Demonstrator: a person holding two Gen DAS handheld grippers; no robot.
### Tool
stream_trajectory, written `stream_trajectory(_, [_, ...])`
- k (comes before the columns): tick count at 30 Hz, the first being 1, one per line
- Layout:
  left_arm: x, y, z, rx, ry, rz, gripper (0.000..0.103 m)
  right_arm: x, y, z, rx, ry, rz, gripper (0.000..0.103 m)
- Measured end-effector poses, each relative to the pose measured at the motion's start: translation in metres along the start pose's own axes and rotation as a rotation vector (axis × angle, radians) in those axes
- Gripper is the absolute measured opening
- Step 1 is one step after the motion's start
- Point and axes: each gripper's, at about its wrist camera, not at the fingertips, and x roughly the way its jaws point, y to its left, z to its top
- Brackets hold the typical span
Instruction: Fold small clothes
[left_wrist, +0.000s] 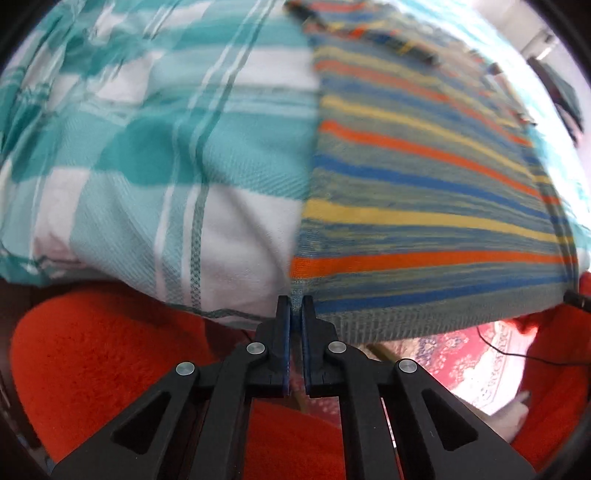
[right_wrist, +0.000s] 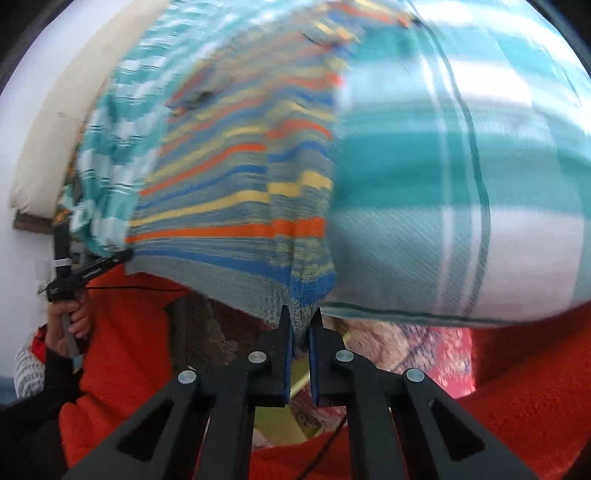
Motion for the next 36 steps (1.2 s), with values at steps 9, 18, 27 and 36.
stream_trajectory(9, [0.019, -0.053, 0.004, 0.074, 0.009, 0.178, 0.006, 0.036, -0.007, 0.007, 0.068, 0.036, -0.065, 0.007])
stream_trajectory(18, [-0.042, -0.058, -0.019, 0.033, -0.157, 0.255, 0.06, -0.031, -0.005, -0.001, 0.047, -0.093, -0.133, 0.051])
stream_trajectory(27, [-0.048, -0.048, 0.075, 0.028, -0.404, 0.039, 0.064, -0.037, 0.005, 0.118, -0.036, -0.319, -0.04, 0.048])
stream_trajectory(36, [0.011, -0.067, 0.057, 0.127, -0.366, 0.087, 0.06, 0.029, -0.016, 0.177, 0.016, -0.278, -0.137, 0.005])
